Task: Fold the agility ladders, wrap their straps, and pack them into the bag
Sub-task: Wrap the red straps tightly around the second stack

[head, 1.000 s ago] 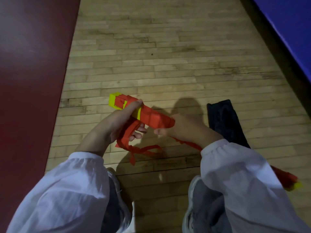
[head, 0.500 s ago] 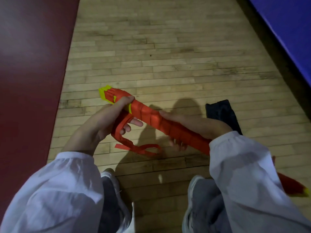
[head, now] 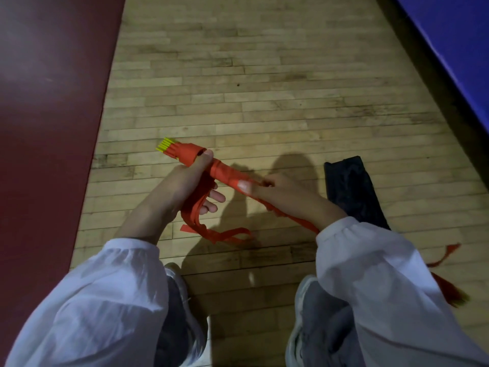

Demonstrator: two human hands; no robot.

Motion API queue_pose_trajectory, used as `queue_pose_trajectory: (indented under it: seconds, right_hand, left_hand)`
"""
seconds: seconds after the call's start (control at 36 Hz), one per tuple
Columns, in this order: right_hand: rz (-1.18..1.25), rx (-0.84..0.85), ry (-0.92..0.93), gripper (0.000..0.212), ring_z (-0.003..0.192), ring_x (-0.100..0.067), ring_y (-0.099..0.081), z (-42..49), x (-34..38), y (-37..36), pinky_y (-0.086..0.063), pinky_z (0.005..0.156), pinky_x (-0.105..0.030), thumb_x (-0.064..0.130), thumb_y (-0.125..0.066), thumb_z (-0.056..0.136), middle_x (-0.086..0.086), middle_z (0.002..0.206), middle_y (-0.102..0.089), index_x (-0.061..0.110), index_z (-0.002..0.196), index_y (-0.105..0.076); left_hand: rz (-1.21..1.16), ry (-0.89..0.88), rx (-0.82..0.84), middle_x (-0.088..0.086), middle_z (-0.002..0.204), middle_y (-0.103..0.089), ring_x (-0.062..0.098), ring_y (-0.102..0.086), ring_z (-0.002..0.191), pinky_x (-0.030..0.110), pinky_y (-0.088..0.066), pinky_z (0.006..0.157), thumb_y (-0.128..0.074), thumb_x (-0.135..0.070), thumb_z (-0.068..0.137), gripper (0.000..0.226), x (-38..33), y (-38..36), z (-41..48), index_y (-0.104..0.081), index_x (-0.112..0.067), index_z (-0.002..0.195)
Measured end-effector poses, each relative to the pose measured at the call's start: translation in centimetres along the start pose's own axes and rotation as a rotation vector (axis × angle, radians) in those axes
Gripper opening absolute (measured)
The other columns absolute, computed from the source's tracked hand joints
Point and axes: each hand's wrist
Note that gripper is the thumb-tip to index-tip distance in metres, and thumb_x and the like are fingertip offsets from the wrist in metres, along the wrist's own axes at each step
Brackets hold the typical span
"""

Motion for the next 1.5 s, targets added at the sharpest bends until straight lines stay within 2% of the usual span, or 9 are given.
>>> queue_pose_trajectory:
  seconds: [0.28, 0.36, 0.53, 0.72, 0.89, 1.08, 1.25, 1.39, 1.5]
  right_hand:
    - [-0.164, -0.117, 0.059, 0.052, 0.073, -0.013, -0.063, 0.2, 0.3, -1.2, -0.047, 0.065, -0.029, 0.076, -0.054, 0.076, 0.005, 0.081, -0.066, 0.027, 0.090, -0.062]
    - [-0.025, -0.025, 0.062, 0.056, 0.077, -0.013, -0.066, -0.2, 0.5, -0.1, -0.052, 0.074, -0.032, 0.077, -0.053, 0.073, 0.003, 0.086, -0.070, 0.027, 0.094, -0.066]
    - [0.230, 0.149, -0.097, 0.071, 0.072, -0.016, -0.070, -0.5, 0.4, 2.4, -0.053, 0.064, -0.023, 0.072, -0.057, 0.060, -0.007, 0.089, -0.075, 0.018, 0.103, -0.070]
    - [0.363, 0.382, -0.135, 0.047, 0.062, -0.022, -0.068, -1.0, 0.7, 3.0, -0.055, 0.057, -0.027, 0.046, -0.066, 0.072, -0.014, 0.077, -0.071, 0.011, 0.103, -0.060]
    - [0.384, 0.316, -0.132, 0.038, 0.057, -0.019, -0.063, -0.9, 0.4, 2.8, -0.053, 0.054, -0.026, 0.037, -0.068, 0.083, -0.009, 0.068, -0.067, 0.002, 0.099, -0.062]
    - [0.357, 0.167, -0.097, 0.038, 0.057, -0.018, -0.063, -0.1, 0.3, 1.3, -0.052, 0.055, -0.027, 0.035, -0.071, 0.085, -0.010, 0.068, -0.065, 0.002, 0.102, -0.066]
    - [0.097, -0.035, -0.021, 0.025, 0.054, -0.010, -0.066, 0.4, -0.1, -0.6, -0.054, 0.062, -0.029, 0.048, -0.067, 0.084, 0.001, 0.064, -0.069, 0.023, 0.080, -0.064]
    - [-0.129, -0.137, 0.030, 0.033, 0.065, -0.015, -0.067, 0.2, 0.1, -1.1, -0.053, 0.069, -0.032, 0.054, -0.064, 0.084, 0.000, 0.073, -0.070, 0.022, 0.079, -0.065]
    - [-0.233, -0.171, 0.065, 0.031, 0.062, -0.011, -0.059, 0.0, 0.4, -1.4, -0.039, 0.055, -0.025, 0.054, -0.063, 0.085, 0.004, 0.068, -0.063, 0.024, 0.075, -0.063]
  left_hand:
    - [-0.124, -0.081, -0.097, 0.010, 0.060, -0.069, 0.012, -0.050, 0.034, 0.017, -0.038, 0.033, -0.054, -0.027, 0.097, 0.021, 0.1, -0.4, -0.1, -0.058, -0.007, 0.090]
    - [-0.214, -0.071, -0.088, 0.006, 0.055, -0.067, 0.011, -0.049, 0.034, 0.016, -0.037, 0.033, -0.056, -0.021, 0.095, 0.019, -0.3, -0.2, -0.4, -0.058, -0.006, 0.084]
    - [-0.305, -0.072, 0.123, 0.003, 0.058, -0.065, 0.009, -0.048, 0.034, 0.014, -0.035, 0.033, -0.051, -0.018, 0.094, 0.023, -1.3, 0.1, -1.2, -0.059, -0.007, 0.075]
    - [-0.308, -0.073, 0.193, 0.004, 0.056, -0.065, 0.009, -0.051, 0.035, 0.014, -0.038, 0.032, -0.047, -0.017, 0.096, 0.026, -1.3, 0.1, -1.6, -0.059, -0.002, 0.079]
    - [-0.286, -0.082, 0.211, 0.003, 0.051, -0.062, 0.009, -0.053, 0.035, 0.014, -0.040, 0.032, -0.046, -0.019, 0.098, 0.027, -1.4, 0.0, -1.5, -0.058, -0.001, 0.082]
    - [-0.179, 0.032, 0.223, 0.018, 0.097, -0.072, 0.014, -0.060, 0.047, 0.019, -0.048, 0.042, -0.044, -0.041, 0.098, 0.041, -0.4, 0.4, -0.3, -0.063, -0.004, 0.100]
    - [-0.153, 0.113, 0.182, 0.014, 0.085, -0.071, 0.014, -0.057, 0.044, 0.018, -0.043, 0.041, -0.035, -0.043, 0.100, 0.043, 0.0, 0.4, 0.3, -0.056, -0.006, 0.095]
    - [-0.127, 0.080, 0.126, 0.016, 0.088, -0.070, 0.014, -0.054, 0.042, 0.019, -0.040, 0.041, -0.042, -0.052, 0.095, 0.049, -0.1, -0.1, 0.3, -0.061, -0.007, 0.093]
    - [-0.163, 0.027, 0.058, 0.020, 0.088, -0.071, 0.015, -0.053, 0.039, 0.019, -0.041, 0.037, -0.050, -0.052, 0.092, 0.048, 0.2, -0.3, 0.4, -0.063, -0.006, 0.094]
Point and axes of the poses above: each hand's wrist, its own z-axis towards the middle knuckle, its own y-axis out of the back of the hand, x = y × z
